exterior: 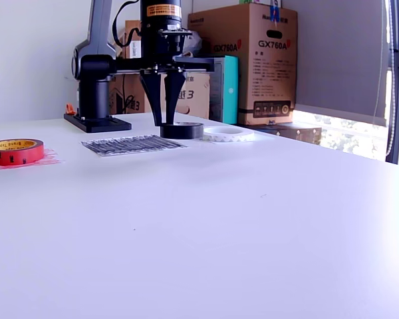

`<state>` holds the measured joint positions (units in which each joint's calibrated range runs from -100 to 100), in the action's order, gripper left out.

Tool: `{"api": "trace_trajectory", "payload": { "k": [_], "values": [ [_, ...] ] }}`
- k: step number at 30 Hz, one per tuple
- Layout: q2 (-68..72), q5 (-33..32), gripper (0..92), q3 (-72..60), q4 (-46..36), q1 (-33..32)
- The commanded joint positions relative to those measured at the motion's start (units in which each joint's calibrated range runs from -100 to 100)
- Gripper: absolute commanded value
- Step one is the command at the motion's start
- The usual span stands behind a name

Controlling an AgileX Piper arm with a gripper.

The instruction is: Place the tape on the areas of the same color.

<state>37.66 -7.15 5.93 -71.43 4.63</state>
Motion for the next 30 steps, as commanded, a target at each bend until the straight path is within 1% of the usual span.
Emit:
{"api": "trace_trajectory", "payload": {
  "k": [1, 5, 8, 16, 19, 24, 30],
  "values": [
    [-5.6, 3.6, 0.0, 7.0, 0.3, 0.0],
    [-9.0, 6.6, 0.0, 13.2, 3.0, -0.1],
    [-11.5, 10.2, 0.0, 17.7, 5.4, 0.0],
    [-20.4, 22.8, 0.0, 31.6, 13.5, 0.2],
    [-23.4, 26.6, 0.0, 36.5, 15.4, 0.3],
    [-26.3, 29.9, 0.0, 41.4, 17.7, 0.6],
    [-26.7, 30.2, 0.0, 42.5, 18.8, 1.7]
  ]
}}
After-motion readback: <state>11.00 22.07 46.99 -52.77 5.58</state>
